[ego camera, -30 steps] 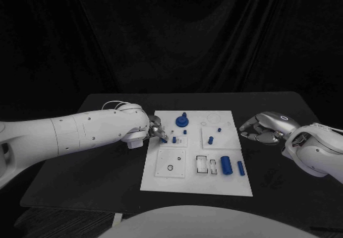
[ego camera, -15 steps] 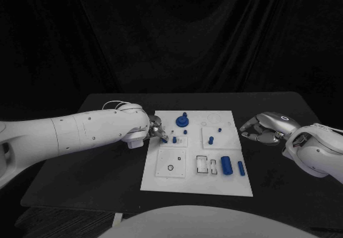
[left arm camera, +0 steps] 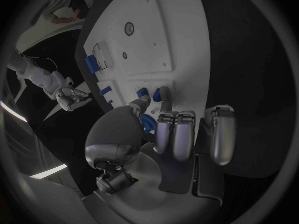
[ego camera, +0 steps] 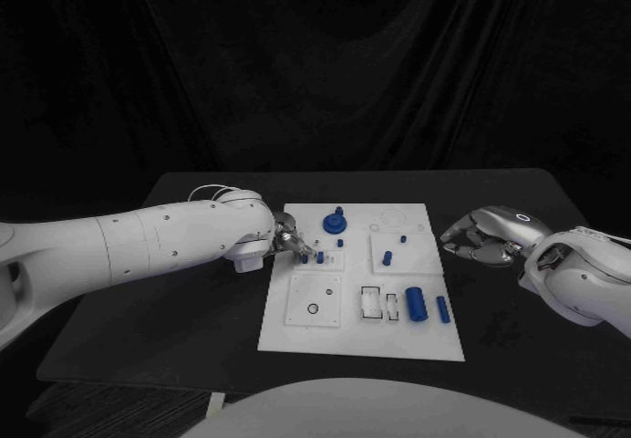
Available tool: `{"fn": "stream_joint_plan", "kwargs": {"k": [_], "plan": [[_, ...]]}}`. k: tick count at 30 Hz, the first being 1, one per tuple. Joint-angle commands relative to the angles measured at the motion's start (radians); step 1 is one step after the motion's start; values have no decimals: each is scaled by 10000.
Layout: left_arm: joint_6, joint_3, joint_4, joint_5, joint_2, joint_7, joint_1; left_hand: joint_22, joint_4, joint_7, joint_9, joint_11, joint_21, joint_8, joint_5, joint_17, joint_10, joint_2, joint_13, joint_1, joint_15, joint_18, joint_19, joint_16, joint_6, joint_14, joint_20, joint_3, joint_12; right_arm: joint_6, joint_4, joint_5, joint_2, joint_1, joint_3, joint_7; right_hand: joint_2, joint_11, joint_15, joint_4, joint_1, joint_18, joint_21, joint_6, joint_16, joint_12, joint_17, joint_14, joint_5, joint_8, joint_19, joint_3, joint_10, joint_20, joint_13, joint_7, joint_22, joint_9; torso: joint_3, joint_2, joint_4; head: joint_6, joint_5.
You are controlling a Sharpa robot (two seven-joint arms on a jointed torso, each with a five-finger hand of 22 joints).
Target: Assemble the parts on the task board
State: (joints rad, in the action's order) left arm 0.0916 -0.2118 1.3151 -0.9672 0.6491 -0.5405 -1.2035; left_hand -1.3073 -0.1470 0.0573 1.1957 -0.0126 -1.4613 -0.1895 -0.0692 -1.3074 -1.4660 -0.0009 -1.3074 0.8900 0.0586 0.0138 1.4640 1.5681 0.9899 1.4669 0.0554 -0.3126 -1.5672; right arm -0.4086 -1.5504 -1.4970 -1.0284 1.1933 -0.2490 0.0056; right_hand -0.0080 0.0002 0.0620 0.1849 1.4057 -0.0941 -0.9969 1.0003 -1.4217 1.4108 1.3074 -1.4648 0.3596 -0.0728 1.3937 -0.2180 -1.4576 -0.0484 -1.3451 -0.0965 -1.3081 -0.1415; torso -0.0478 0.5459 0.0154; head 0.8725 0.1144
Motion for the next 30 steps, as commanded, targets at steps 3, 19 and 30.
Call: {"fn": "stream_joint_plan", "kwargs": {"k": [3, 19, 30], "plan": [[319, -34, 7, 38, 4, -101, 54, -2151, -285, 74, -44, 120, 84, 84, 142, -2634, -1048, 3, -2634, -247, -94, 183, 270, 27, 16, 1039, 72, 427, -36, 59, 5, -19, -2, -23, 5, -192, -19, 8, -19, -12, 103, -79, 35, 14, 50, -70, 1254, -564, 53, 17, -77, -47, 51, -25, -708, -28, -1268, -5, 1, -11, -13, 2, 3], [-763, -32, 113, 33, 194, 581, 56, -2207, -1171, -51, 1079, 18, 86, -921, 141, -2634, -1048, 389, -2634, -358, -9, 174, 315, 27, -56, 1039, -3, 1601, -36, 21, 48, -19, 15, -48, 6, -175, -10, 12, -20, -23, 105, -81, 50, 23, 54, -78, 1250, -562, 71, 13, -81, -71, 57, -26, -700, -33, -1265, -7, 4, 2, -16, 2, 32], [-4128, -27, 545, -760, 741, 3263, -254, -2349, -1446, -264, 1535, -174, -286, -2932, 206, -2634, -1048, -89, -2634, -251, 163, 78, 588, 27, 351, 1039, -160, 3295, -36, -31, 66, -19, -20, -49, 6, -164, 1, 14, -23, -30, 99, -82, 64, 20, 57, -76, 1248, -561, 117, 17, -83, -98, 55, -26, -703, -37, -1263, -6, 0, 15, 0, 2, -26]]}}
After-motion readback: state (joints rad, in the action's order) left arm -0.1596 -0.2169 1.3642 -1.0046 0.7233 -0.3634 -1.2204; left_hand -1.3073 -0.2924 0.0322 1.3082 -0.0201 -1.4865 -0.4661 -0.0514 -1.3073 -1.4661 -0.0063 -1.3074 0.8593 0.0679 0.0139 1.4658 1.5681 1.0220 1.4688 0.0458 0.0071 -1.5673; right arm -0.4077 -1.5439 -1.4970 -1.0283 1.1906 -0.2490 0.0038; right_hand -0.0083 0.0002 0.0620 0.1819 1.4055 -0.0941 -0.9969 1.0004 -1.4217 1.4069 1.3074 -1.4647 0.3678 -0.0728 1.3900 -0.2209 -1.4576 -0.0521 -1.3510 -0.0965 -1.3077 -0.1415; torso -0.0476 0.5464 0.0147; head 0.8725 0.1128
